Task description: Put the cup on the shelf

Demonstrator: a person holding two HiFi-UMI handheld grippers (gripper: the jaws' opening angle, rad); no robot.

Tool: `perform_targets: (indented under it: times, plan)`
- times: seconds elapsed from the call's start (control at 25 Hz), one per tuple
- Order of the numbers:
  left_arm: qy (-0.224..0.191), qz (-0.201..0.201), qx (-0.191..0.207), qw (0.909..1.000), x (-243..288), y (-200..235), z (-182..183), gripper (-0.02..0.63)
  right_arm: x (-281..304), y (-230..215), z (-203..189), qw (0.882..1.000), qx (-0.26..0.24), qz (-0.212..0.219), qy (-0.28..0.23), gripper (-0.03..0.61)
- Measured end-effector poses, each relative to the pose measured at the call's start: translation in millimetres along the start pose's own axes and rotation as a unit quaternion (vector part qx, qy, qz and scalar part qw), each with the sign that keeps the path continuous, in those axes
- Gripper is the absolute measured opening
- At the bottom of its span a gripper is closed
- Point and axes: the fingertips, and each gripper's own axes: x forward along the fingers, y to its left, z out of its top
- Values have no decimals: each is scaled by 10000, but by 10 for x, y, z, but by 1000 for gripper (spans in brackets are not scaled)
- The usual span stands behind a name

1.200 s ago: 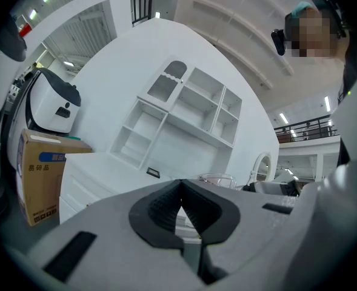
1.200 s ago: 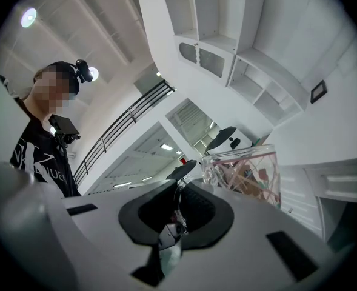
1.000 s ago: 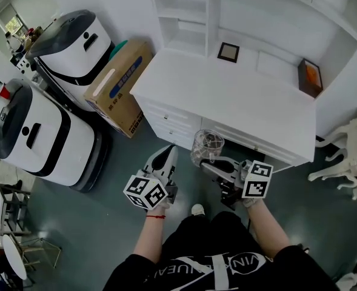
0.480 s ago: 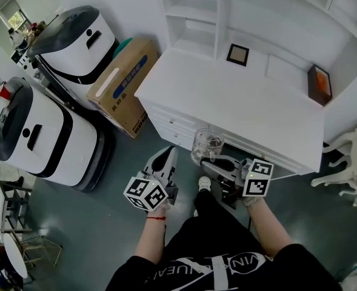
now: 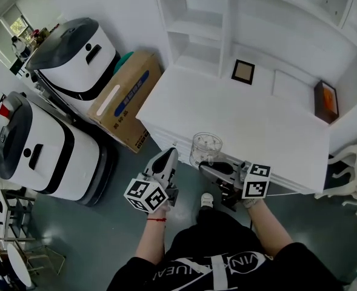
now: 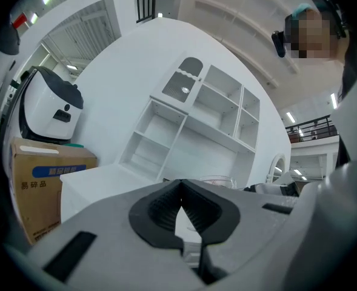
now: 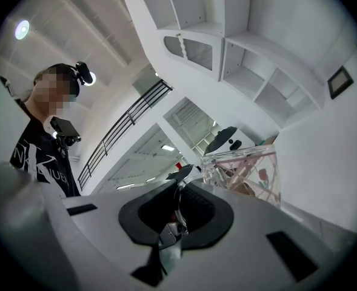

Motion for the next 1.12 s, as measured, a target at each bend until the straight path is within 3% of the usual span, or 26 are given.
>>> perform_targets:
  times: [0.64,1.12]
  plan:
    - [38,39,-2,10000,930,561,175,5,262,-926,539,9999,44,52,83,20]
    - [43,320,-81,9994,1099,845,228,6,470,-1228,717,9995,155,205,190,20]
